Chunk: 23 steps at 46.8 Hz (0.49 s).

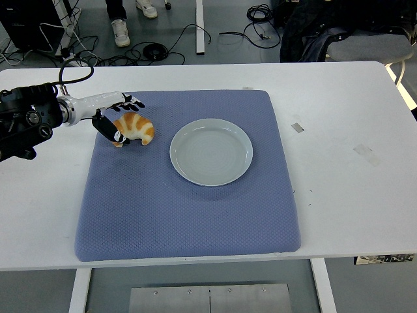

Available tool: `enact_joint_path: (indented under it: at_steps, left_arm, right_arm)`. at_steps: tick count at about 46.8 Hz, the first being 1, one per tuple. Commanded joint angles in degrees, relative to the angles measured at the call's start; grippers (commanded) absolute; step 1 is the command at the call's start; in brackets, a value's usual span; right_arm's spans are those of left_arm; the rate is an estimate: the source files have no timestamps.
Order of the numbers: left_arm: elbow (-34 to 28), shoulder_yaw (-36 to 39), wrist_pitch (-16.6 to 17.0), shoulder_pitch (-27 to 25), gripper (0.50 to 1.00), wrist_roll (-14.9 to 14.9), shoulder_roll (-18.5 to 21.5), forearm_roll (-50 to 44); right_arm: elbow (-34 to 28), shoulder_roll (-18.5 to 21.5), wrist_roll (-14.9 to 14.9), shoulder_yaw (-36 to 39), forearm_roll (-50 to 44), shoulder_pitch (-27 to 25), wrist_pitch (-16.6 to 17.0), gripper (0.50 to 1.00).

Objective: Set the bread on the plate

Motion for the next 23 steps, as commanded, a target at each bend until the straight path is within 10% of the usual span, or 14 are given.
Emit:
enact_joint_path:
  at_steps: [1, 23]
  left_arm:
    - [0.01, 0.77, 0.00, -0.08, 0.874, -0.08, 0.03, 0.00]
    - [0.80, 1.30, -0.09, -0.08, 0.758, -0.17, 0.03, 0.00]
  right_arm:
    - [0.00, 0.00, 0.00, 0.00, 0.00, 0.02, 0.01, 1.000]
    - [0.00, 0.00, 0.00, 0.00, 0.00, 0.02, 0.01, 1.000]
